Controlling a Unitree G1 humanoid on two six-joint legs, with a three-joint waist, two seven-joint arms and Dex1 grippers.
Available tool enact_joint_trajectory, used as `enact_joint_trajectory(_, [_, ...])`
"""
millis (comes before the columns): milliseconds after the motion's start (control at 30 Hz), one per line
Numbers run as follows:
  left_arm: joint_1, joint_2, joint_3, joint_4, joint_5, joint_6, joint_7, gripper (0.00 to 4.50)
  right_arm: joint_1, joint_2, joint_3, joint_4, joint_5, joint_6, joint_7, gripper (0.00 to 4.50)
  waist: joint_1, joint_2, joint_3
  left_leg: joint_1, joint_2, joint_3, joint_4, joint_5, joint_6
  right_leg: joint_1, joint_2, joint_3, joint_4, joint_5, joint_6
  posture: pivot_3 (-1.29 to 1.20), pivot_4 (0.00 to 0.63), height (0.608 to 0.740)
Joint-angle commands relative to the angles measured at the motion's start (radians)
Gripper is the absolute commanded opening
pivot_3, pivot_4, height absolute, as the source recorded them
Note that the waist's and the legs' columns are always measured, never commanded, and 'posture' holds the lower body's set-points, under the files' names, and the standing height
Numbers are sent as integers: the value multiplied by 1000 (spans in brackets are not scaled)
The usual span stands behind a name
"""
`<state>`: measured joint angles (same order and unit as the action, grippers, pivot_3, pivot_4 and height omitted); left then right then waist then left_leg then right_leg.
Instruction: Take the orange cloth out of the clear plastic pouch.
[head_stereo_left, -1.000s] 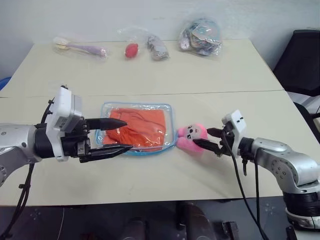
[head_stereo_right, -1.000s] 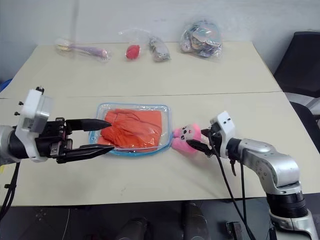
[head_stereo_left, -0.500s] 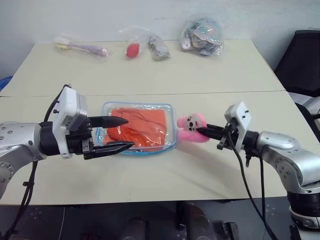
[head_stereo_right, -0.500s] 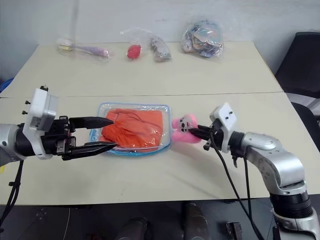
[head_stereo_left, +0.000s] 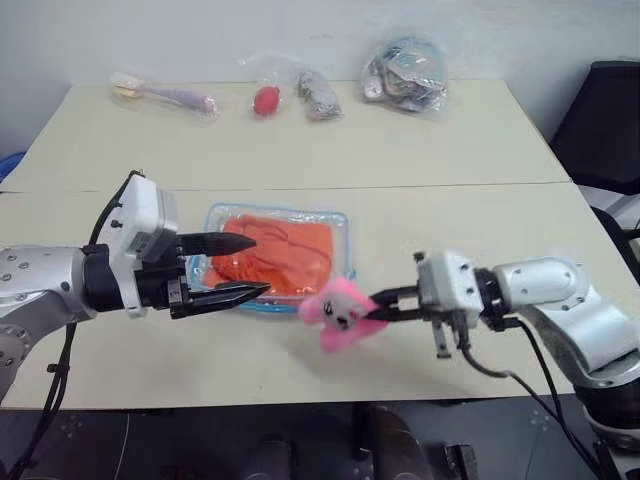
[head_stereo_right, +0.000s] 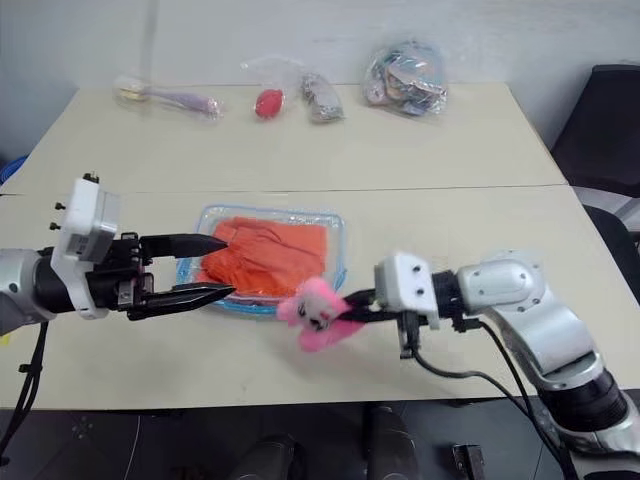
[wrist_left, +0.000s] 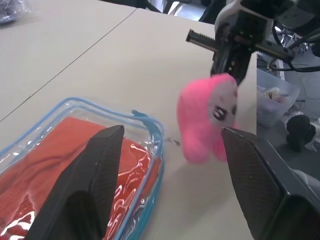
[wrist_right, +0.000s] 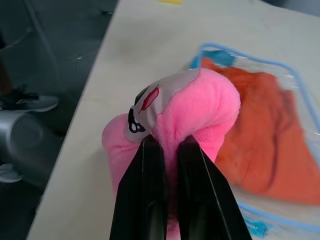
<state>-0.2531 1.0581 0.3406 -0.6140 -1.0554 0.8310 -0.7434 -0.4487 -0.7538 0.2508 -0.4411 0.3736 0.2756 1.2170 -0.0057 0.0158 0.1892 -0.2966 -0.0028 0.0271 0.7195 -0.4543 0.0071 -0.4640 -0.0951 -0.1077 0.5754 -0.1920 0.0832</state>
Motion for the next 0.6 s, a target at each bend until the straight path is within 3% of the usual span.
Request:
enact_joint_trajectory(33, [-18, -12, -22, -9, 26, -22, -8, 3288, -42, 74, 92, 72, -90, -102, 9, 10, -2, 0, 0, 0, 0, 0, 0, 0, 0, 0, 0, 0, 0, 0, 0, 0, 150, 740])
enact_joint_trajectory(133, [-7, -20, -64, -24, 76, -42, -25, 3288, -68, 149, 165, 157, -157, -152, 2, 10, -6, 0, 0, 3, 0, 0, 0, 0, 0, -1, 0, 0, 0, 0, 0, 0, 150, 740])
enact_joint_trajectory(233, [-5, -33, -90, -26, 101, -49, -28, 3288, -65, 151, 198, 200, -202, -200, 31, 10, -5, 0, 0, 3, 0, -1, 0, 0, 0, -1, 0, -1, 0, 0, -1, 0, 150, 740])
enact_joint_trajectory(600, [67, -54, -222, -33, 210, -85, -114, 3288, -1, 108, 163, 148, -200, -261, 58, 3648, -17, 0, 0, 2, 0, -2, 1, 0, -1, -1, -1, -2, 0, 0, -1, 0, 150, 740])
